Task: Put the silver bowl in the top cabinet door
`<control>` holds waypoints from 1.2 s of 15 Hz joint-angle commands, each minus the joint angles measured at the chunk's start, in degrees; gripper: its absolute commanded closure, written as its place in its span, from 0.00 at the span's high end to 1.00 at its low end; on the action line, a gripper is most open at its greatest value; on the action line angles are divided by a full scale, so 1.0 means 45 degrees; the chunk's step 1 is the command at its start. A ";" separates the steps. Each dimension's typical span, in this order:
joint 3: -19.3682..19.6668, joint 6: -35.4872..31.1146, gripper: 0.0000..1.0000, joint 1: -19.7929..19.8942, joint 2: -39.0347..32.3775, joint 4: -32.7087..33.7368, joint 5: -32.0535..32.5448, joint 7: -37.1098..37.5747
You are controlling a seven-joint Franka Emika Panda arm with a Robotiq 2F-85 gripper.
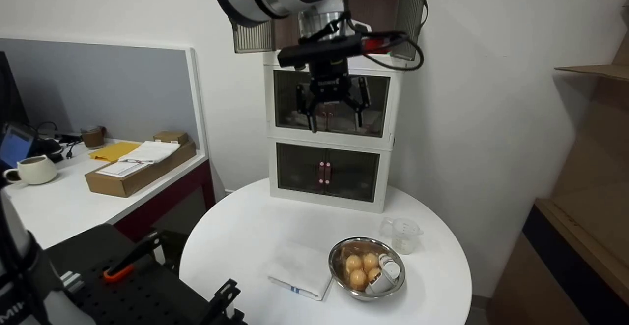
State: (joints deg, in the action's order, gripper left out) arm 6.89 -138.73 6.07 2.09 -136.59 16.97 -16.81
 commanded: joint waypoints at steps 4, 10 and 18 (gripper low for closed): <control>0.0138 -0.1338 1.00 0.0345 -0.2563 0.0187 -0.0012 -0.0116; 0.0175 -0.1170 1.00 0.0530 -0.2936 0.0257 -0.0022 -0.0003; -0.0504 -0.3125 1.00 0.0572 -0.4724 0.0491 -0.0959 -0.0584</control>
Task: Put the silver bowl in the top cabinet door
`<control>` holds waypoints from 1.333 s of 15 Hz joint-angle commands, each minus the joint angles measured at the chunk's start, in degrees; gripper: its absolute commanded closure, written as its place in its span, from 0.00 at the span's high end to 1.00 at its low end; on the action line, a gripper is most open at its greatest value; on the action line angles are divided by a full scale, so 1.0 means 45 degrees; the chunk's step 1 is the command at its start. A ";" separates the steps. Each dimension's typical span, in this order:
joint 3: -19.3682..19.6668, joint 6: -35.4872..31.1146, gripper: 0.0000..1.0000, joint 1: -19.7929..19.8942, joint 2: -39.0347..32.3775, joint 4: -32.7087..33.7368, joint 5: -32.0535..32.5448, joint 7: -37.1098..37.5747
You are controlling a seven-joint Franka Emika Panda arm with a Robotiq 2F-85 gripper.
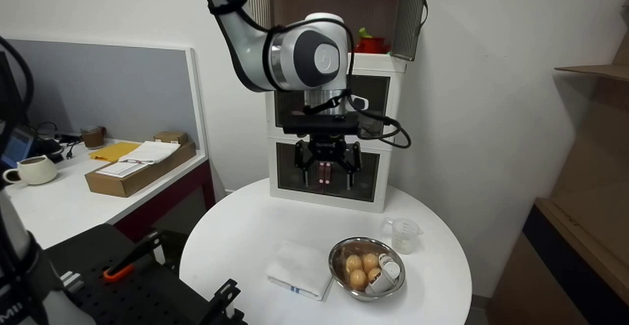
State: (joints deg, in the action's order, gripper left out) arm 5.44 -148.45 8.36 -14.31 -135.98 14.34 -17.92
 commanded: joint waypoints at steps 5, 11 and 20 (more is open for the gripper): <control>0.0103 -0.2627 1.00 0.0075 -0.3237 0.1129 0.0282 -0.0142; 0.0085 -0.3825 1.00 0.0322 -0.5357 0.2195 0.0231 -0.0168; 0.0285 -0.3952 1.00 0.0277 -0.7865 0.4035 0.0638 -0.0450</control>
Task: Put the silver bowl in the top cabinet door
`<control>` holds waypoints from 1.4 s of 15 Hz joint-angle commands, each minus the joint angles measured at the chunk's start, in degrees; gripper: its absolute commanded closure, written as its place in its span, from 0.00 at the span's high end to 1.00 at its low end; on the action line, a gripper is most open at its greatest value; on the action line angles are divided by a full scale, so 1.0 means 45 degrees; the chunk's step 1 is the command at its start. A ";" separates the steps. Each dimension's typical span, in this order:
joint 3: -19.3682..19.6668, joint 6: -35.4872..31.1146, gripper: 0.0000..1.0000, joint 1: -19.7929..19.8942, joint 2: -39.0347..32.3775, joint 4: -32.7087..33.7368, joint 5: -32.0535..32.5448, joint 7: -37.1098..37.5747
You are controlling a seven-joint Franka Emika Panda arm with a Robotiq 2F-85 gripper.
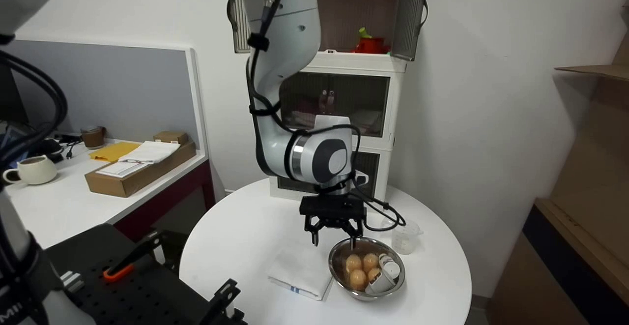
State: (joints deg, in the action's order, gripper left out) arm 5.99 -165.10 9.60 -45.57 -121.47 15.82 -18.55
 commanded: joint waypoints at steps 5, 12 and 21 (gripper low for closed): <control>0.0134 -0.0143 1.00 0.0016 -0.1987 0.1732 0.0527 -0.0734; 0.0032 -0.0058 0.67 -0.0030 -0.2686 0.2510 0.0855 -0.1234; 0.0027 -0.0324 0.02 -0.0257 -0.2782 0.2576 0.0843 -0.1075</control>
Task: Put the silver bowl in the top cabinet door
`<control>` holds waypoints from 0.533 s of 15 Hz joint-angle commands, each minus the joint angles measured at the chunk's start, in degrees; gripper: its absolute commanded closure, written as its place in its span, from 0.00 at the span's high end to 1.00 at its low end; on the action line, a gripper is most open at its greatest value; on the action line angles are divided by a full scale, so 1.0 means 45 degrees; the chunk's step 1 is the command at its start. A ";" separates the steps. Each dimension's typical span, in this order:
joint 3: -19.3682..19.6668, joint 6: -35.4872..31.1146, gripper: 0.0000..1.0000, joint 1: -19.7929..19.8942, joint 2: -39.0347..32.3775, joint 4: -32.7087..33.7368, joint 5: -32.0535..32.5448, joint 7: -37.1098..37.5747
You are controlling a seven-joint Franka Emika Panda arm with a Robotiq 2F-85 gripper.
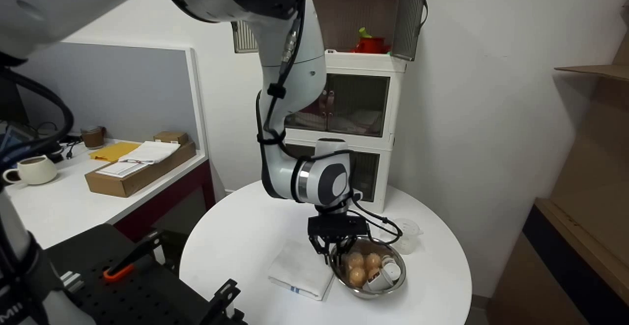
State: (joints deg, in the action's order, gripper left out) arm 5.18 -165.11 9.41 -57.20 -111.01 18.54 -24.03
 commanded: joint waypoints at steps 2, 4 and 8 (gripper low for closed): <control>0.0284 -0.0516 0.00 -0.0299 -0.0025 0.0179 0.0236 0.0223; 0.0347 -0.0726 0.03 -0.0394 0.0318 0.0020 0.0241 0.0277; 0.0518 -0.1028 0.03 -0.0772 0.1088 -0.0427 0.0336 0.0371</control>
State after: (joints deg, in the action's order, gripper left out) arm 6.13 -168.25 7.96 -55.61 -110.60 18.54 -23.81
